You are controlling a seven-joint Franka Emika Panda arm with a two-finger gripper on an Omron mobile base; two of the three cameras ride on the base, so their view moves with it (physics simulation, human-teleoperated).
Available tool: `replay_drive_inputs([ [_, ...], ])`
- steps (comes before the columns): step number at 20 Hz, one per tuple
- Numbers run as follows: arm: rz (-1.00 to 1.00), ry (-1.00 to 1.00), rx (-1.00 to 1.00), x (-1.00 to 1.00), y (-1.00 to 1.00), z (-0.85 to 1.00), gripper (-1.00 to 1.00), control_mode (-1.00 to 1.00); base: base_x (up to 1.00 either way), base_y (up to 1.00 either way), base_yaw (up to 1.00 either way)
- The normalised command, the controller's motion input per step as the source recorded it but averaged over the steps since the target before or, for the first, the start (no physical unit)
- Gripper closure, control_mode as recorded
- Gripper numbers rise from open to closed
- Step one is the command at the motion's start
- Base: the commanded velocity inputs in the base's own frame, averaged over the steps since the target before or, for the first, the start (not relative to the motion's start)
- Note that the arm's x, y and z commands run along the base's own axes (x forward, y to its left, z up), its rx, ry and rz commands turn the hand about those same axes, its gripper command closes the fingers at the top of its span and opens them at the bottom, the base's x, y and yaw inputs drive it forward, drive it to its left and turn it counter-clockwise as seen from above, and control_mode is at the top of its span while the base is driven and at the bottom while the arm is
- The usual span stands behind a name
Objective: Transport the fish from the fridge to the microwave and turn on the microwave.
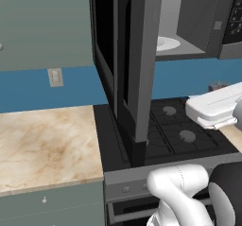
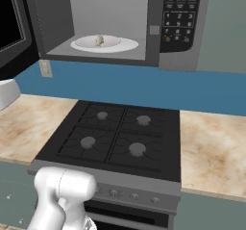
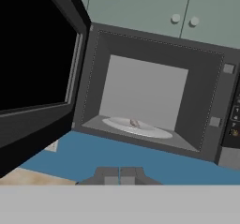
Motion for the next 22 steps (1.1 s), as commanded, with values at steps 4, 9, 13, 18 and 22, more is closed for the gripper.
replay_drive_inputs([
  [4,0.0,-0.03,0.0,-0.24,0.17,0.0,1.0,-1.0,0.0,0.0,0.0],
  [9,0.0,-0.04,0.0,-0.2,0.19,0.0,1.0,-1.0,0.0,0.0,0.0],
  [13,0.0,-0.03,0.0,-0.17,0.14,0.0,1.0,-1.0,0.0,0.0,0.0],
  [18,0.0,-0.03,0.0,-0.15,0.12,0.0,1.0,-1.0,0.0,0.0,0.0],
  [22,0.0,-0.04,0.0,-0.15,0.13,0.0,1.0,-1.0,0.0,0.0,0.0],
])
